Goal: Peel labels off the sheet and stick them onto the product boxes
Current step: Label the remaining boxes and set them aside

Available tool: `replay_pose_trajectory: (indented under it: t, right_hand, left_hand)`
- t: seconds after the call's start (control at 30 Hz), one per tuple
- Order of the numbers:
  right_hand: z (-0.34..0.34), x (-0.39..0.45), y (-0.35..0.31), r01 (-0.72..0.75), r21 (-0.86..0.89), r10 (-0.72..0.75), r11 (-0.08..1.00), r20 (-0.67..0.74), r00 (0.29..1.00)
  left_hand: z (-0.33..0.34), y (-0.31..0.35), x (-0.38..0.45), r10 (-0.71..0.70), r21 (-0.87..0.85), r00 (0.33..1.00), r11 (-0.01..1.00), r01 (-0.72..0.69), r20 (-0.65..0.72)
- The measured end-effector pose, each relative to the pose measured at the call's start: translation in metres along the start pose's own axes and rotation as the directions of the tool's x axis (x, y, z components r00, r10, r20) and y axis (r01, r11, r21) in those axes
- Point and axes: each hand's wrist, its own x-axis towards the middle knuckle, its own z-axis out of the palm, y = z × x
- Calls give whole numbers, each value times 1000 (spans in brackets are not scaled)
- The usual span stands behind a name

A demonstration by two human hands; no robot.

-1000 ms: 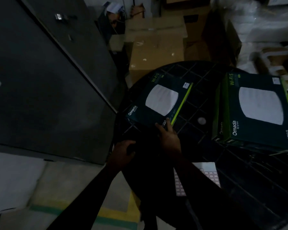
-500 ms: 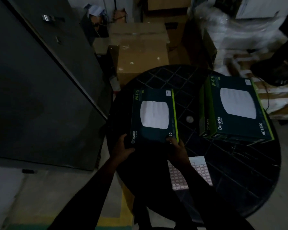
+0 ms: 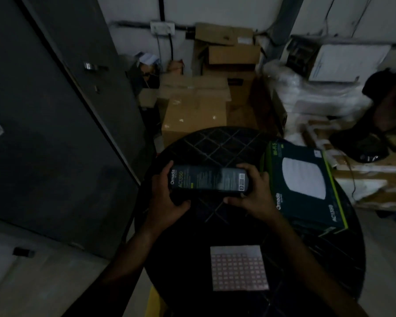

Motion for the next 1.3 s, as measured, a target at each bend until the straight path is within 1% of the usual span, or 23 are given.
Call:
replay_pose_trajectory:
  t: [0.13, 0.2, 0.27, 0.33, 0.43, 0.5, 0.57, 0.63, 0.67, 0.7, 0.73, 0.83, 0.9, 1.0, 1.07, 1.2, 1.3]
  right_hand:
    - [-60, 15, -18, 43, -34, -41, 998, 53, 998]
    - [-78, 18, -24, 73, -74, -67, 995, 87, 994]
    - [-90, 19, -25, 93, -110, -80, 990, 125, 989]
    - [-97, 16, -24, 78, -138, -56, 987, 155, 986]
    - [-101, 10, -17, 65, -148, -39, 987, 170, 985]
    - [-102, 6, -11, 39, -185, -9, 982, 161, 987]
    - [-101, -1, -10, 5, -321, 47, 947, 153, 987]
    - [-92, -11, -17, -34, -532, 87, 846, 75, 993]
    - [-86, -17, -23, -48, -612, 78, 790, 21, 997]
    - [-78, -22, -28, -46, -638, 42, 769, -21, 999]
    - [-71, -25, -33, -14, -629, -13, 778, -39, 999]
    - [-46, -28, -44, 195, -566, -241, 801, -7, 971]
    - [-34, -30, -50, 264, -483, -332, 835, -60, 941]
    - [-25, -33, -45, 284, -404, -387, 870, -200, 900]
    - [-23, -32, -38, 306, -389, -417, 869, -240, 877]
    - [-24, -29, -35, 341, -363, -450, 867, -274, 850]
    - [-32, -27, -30, 373, -353, -467, 858, -234, 853]
  left_hand:
    - [4, 36, -3, 113, 144, 993, 984, -108, -24]
    - [5, 44, -2, 140, 187, 989, 974, -130, -38]
    - [7, 48, -4, 128, 220, 992, 968, -122, -16]
    - [10, 52, -9, 102, 264, 995, 959, -102, 12]
    - [16, 55, -12, 73, 297, 996, 951, -83, 45]
    - [23, 56, -10, 68, 299, 995, 950, -88, 78]
    - [32, 58, -8, 82, 320, 994, 942, -102, 74]
    - [41, 61, -8, 140, 402, 989, 904, -144, 39]
    - [44, 62, -8, 172, 449, 985, 879, -161, 17]
    - [47, 63, -7, 203, 496, 979, 850, -176, 1]
    - [49, 65, -7, 234, 545, 972, 815, -196, -1]
    - [57, 72, -8, 346, 639, 934, 701, -317, 84]
    - [64, 76, -8, 401, 652, 909, 659, -375, 117]
    - [68, 72, -11, 439, 642, 895, 664, -382, 78]
    - [67, 66, -13, 483, 638, 873, 653, -408, 64]
    - [62, 60, -12, 508, 626, 856, 640, -445, 89]
    - [56, 55, -8, 497, 570, 860, 676, -467, 116]
